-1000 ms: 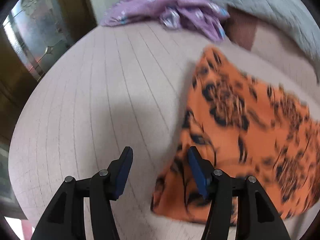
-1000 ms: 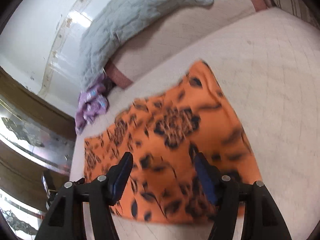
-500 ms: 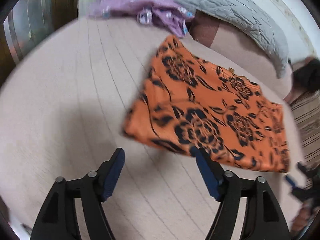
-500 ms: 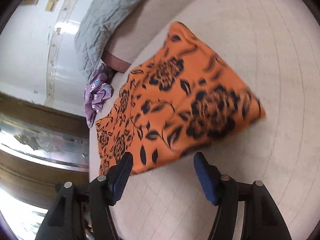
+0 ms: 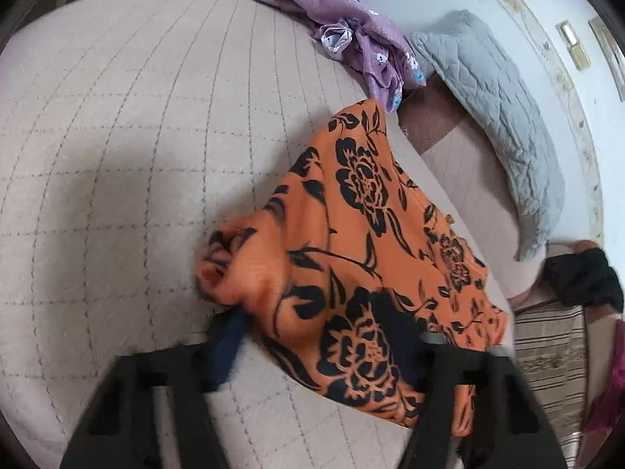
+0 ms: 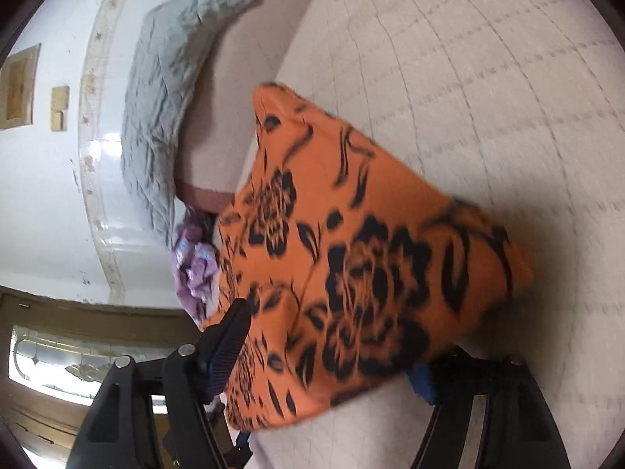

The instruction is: Fold small clothes

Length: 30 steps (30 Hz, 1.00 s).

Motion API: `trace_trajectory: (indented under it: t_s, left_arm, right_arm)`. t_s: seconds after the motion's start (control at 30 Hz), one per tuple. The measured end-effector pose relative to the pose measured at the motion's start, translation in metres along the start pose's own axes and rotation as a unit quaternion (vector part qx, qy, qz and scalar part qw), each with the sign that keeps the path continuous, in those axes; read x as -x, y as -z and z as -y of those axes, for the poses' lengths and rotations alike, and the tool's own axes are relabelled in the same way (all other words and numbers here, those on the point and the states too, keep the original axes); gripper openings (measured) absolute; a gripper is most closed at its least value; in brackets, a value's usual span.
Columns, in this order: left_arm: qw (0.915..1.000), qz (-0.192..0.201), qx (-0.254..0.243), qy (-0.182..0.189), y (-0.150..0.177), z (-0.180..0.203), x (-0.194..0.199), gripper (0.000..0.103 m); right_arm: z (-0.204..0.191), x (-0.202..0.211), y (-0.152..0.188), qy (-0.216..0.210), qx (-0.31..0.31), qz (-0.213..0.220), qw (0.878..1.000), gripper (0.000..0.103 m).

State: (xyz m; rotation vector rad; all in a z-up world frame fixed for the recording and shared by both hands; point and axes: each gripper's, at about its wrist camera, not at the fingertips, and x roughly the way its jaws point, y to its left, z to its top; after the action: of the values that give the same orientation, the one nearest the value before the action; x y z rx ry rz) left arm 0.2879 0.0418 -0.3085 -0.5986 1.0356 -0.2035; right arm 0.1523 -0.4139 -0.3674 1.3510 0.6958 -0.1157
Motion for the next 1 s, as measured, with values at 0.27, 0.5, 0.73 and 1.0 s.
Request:
trace_trajectory:
  t_s: [0.27,0.5,0.73,1.0]
  left_arm:
    - [0.9975,0.036,-0.061,-0.008,0.001,0.02,0.016,0.016]
    - [0.9916,0.058,-0.116,0.007,0.019,0.046,0.064,0.015]
    - [0.9864,-0.021,-0.158,-0.04,0.063,0.017,0.072,0.019]
    - [0.9913,-0.018,-0.13,-0.006,0.03,-0.003,0.099,0.027]
  right_arm:
    - [-0.018,-0.01,-0.01,0.052,0.059,0.031,0.996,0.017]
    - [-0.057,0.04,0.01,0.044,0.149,0.089,0.984,0.015]
    - [-0.04,0.077,0.023,0.086,0.166,0.053,0.981,0.017]
    - [0.01,0.087,0.006,0.113,0.075,0.011,0.991,0.068]
